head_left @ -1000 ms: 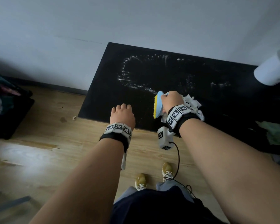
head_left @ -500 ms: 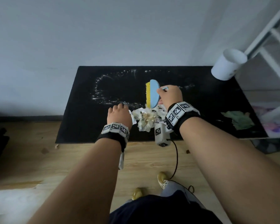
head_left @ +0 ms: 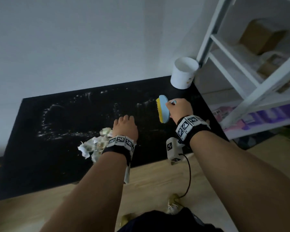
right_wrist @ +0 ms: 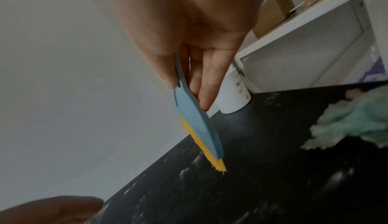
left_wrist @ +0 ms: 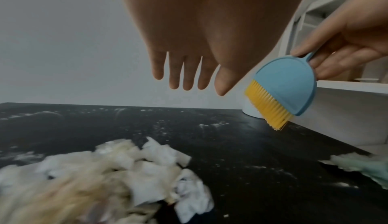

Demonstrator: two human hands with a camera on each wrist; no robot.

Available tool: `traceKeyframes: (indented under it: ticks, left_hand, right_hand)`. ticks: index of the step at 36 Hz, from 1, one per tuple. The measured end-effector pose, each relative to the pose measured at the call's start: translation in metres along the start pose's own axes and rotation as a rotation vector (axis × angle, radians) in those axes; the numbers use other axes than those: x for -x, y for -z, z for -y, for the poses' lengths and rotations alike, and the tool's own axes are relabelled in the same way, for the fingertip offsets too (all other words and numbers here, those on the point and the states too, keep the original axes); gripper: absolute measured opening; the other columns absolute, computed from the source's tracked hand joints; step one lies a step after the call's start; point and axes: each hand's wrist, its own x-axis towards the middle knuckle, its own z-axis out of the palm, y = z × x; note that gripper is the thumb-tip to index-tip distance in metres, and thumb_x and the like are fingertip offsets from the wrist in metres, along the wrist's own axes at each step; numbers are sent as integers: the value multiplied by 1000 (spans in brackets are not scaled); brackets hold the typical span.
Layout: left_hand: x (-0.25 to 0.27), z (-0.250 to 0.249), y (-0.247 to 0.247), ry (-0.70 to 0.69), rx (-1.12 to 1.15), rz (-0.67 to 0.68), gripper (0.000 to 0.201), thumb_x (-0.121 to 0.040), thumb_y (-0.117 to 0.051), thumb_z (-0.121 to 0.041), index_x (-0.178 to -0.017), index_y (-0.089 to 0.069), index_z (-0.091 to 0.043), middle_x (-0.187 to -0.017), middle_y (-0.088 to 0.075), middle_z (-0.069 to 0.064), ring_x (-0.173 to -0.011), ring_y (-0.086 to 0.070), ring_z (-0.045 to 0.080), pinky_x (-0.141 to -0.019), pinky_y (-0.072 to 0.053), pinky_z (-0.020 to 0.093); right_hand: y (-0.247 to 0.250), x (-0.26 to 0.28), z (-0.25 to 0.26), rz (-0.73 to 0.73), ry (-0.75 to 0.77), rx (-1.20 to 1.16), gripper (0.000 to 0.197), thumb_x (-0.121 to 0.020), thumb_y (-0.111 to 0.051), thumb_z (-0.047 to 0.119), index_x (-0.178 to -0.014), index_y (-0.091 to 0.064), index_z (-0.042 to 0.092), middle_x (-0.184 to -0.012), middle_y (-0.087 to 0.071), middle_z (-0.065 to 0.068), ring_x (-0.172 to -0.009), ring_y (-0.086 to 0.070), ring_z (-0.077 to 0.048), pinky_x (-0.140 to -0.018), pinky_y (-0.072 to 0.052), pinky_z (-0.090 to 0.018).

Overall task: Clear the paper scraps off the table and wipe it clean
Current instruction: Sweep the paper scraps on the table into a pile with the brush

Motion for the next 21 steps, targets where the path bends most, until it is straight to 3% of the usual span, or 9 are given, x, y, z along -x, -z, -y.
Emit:
traceKeyframes:
  ticks: [4,7,10,14,18,21]
  left_hand:
    - [-23,-55,-6,-28,11,16,42,-100,-41,-30,-139,-41,-14,-142,-43,6,-132,-39,26,-112,-30,40]
    - [-40,-91,-6,-40,27,6,42,-100,-42,-30,-139,-41,-14,-142,-44,6,-132,-40,25,-113,-30,40]
    - [-58,-121,-2,-41,35,-9,44,-99,-43,-30,-140,-40,-14,-143,-43,6,-133,-39,25,-113,-29,40]
    - [-84,-151,6,-58,44,-24,42,-99,-43,-29,-138,-42,-13,-143,-44,7,-133,-40,26,-112,-29,40]
    - [-119,-169,15,-79,31,-38,42,-99,-43,-29,-137,-43,-13,-141,-45,7,-131,-41,26,-111,-30,39]
    - [-149,-180,23,-80,35,-35,41,-99,-43,-28,-136,-44,-12,-139,-47,7,-129,-43,27,-109,-31,40]
  right_hand:
    - [32,-34,-34,-13,-1,87,23,-89,-55,28,-85,-70,11,-83,-70,-9,-77,-66,-27,-67,-53,-32]
    - [50,-55,-53,-18,5,135,24,-89,-54,25,-76,-65,9,-76,-65,-10,-72,-60,-27,-63,-45,-33]
    - [64,-74,-69,3,13,183,30,-88,-50,20,-60,-53,9,-62,-54,-9,-62,-51,-27,-59,-41,-37]
    - [80,-96,-83,41,1,188,38,-86,-47,16,-53,-30,15,-51,-33,-3,-53,-31,-20,-51,-22,-31]
    - [91,-117,-89,65,-32,189,41,-90,-47,23,-52,-32,15,-51,-35,-2,-49,-32,-19,-52,-25,-28]
    - [94,-135,-89,91,-33,247,41,-94,-43,30,-58,-47,10,-56,-45,-5,-55,-43,-22,-59,-37,-32]
